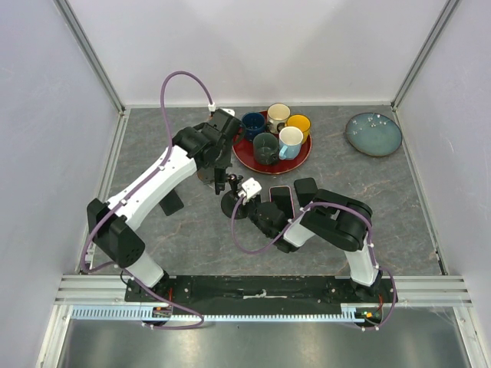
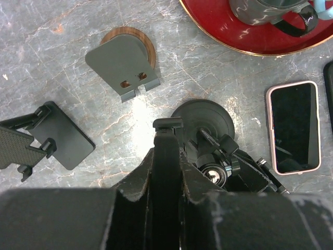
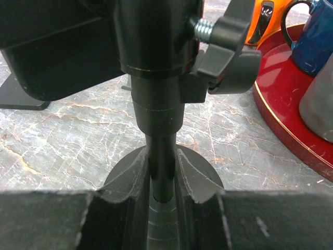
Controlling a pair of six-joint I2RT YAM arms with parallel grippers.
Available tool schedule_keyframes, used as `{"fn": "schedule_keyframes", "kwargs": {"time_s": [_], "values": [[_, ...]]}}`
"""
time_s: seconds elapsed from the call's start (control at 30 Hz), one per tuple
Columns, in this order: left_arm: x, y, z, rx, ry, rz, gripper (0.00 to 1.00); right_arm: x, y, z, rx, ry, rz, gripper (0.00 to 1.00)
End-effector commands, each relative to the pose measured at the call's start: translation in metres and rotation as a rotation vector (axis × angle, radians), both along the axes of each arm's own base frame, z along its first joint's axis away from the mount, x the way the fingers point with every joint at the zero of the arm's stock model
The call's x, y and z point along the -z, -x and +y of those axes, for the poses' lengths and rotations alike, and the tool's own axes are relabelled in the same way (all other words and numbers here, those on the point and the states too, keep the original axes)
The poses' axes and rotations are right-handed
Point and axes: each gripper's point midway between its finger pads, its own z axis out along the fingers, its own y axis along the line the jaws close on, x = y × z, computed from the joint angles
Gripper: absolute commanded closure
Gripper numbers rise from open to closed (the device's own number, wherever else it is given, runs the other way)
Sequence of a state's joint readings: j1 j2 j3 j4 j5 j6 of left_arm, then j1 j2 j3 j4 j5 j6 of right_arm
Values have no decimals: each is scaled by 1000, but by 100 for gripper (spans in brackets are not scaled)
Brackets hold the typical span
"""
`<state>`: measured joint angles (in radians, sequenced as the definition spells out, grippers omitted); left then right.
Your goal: Remove the phone from the phone stand
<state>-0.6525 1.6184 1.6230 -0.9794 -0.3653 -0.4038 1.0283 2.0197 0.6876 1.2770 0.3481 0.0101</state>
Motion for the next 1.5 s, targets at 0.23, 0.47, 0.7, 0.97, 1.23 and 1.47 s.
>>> {"fn": "schedule_keyframes", "kwargs": {"time_s": [0.23, 0.47, 0.7, 0.97, 1.23, 1.47], "values": [[-25, -12, 78, -383, -23, -211, 98, 73, 28, -11, -28, 171, 163, 100], [-35, -7, 98, -361, -29, -254, 98, 79, 12, -28, 40, 79, 260, 100], [-17, 22, 54, 39, 66, -139, 98, 79, 2, -38, 18, -8, 328, 100], [-27, 48, 36, 412, 42, -183, 98, 76, 18, -18, -144, 6, 322, 100], [-39, 39, 45, 390, -23, -207, 98, 75, 21, -15, -174, 15, 316, 100], [-55, 39, 68, 157, 7, -248, 98, 69, 19, -16, -166, 11, 309, 100]]}}
